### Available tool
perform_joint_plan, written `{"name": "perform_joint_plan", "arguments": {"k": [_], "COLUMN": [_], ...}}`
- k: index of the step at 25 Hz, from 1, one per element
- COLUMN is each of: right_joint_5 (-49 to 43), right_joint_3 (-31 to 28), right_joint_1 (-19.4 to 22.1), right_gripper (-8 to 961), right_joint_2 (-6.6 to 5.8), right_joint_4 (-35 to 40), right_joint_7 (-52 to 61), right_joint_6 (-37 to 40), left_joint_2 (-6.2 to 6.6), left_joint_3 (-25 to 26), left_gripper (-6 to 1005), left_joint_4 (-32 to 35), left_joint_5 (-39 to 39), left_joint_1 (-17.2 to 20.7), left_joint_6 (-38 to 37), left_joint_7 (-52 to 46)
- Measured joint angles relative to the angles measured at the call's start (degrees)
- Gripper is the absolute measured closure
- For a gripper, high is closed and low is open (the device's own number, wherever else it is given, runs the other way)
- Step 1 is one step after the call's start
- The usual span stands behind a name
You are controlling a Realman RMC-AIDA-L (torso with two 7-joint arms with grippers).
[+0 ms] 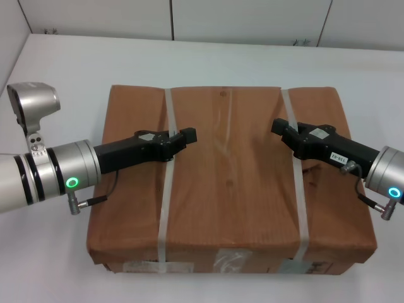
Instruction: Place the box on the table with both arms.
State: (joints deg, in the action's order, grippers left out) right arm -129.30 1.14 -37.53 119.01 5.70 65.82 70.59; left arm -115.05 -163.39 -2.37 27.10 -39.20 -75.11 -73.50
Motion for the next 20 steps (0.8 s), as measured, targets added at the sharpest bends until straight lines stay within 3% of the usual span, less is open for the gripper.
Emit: {"name": "perform_joint_plan", "arguments": {"k": [20], "right_joint_5": [-0.08], "right_joint_3": [0.0], "right_joint_1": [0.0], "right_gripper": [919], "right_joint_2": [0.08], "right_joint_4": [0.0], "right_joint_7": [-0.3], "right_joint_6": [0.05], "left_joint_2": [-0.2], "left_joint_3": [0.0], "left_gripper": [967], "left_joint_4": [-1.09], "left_joint_5": [0.23], "left_joint_1": [0.0], "left_joint_6": [0.37], "left_joint_7": [0.42]}}
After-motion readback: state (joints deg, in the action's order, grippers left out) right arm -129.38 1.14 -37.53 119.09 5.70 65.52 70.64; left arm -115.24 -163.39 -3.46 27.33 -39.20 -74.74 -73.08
